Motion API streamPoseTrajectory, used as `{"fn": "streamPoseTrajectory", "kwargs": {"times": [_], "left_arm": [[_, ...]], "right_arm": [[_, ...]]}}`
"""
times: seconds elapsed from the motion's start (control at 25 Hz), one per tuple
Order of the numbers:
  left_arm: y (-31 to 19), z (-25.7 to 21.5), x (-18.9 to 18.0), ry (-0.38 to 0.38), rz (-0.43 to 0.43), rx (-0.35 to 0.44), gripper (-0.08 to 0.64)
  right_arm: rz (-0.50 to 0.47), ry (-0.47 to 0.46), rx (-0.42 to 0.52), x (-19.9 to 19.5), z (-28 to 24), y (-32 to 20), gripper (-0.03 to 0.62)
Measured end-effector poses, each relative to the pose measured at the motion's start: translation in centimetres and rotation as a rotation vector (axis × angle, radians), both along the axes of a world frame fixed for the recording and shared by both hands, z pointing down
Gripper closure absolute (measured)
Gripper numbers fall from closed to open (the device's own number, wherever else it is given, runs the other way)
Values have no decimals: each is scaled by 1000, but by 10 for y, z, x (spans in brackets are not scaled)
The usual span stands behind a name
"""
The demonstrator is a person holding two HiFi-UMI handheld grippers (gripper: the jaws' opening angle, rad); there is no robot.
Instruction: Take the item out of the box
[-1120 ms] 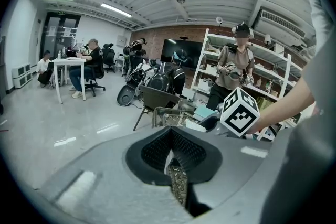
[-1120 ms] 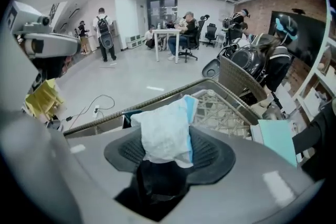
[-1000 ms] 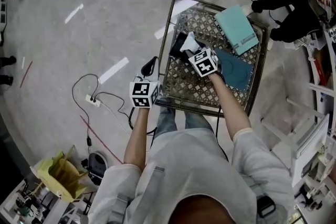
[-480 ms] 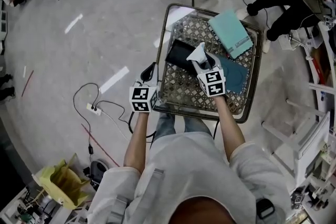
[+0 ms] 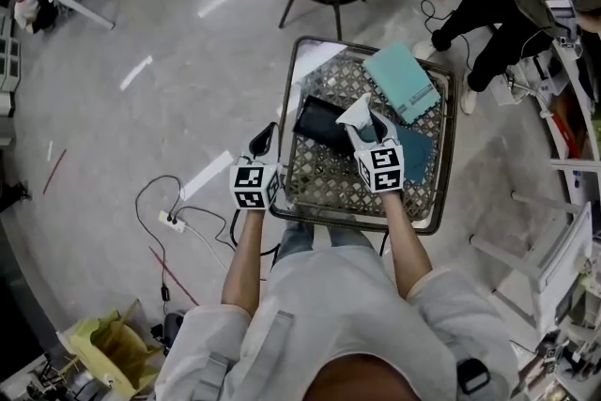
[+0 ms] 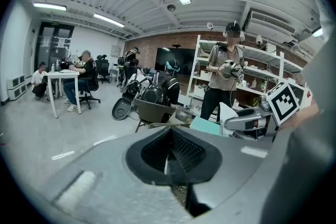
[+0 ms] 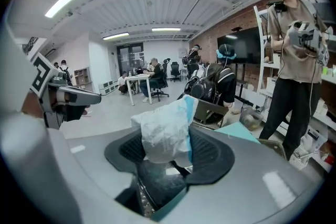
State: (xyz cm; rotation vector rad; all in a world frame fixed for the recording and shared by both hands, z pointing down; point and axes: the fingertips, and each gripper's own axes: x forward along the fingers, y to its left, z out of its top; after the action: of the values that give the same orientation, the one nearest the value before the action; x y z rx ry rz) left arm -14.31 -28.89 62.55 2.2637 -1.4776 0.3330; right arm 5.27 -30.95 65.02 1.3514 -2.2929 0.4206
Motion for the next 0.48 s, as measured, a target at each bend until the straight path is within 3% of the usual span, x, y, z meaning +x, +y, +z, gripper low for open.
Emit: {"fn": "streamPoseTrajectory", "kwargs": {"times": [0.48], "left_arm": [[-29, -94, -8, -10, -20, 175, 557]], "right_arm": [[5, -1, 176, 6, -98, -29, 371]]}}
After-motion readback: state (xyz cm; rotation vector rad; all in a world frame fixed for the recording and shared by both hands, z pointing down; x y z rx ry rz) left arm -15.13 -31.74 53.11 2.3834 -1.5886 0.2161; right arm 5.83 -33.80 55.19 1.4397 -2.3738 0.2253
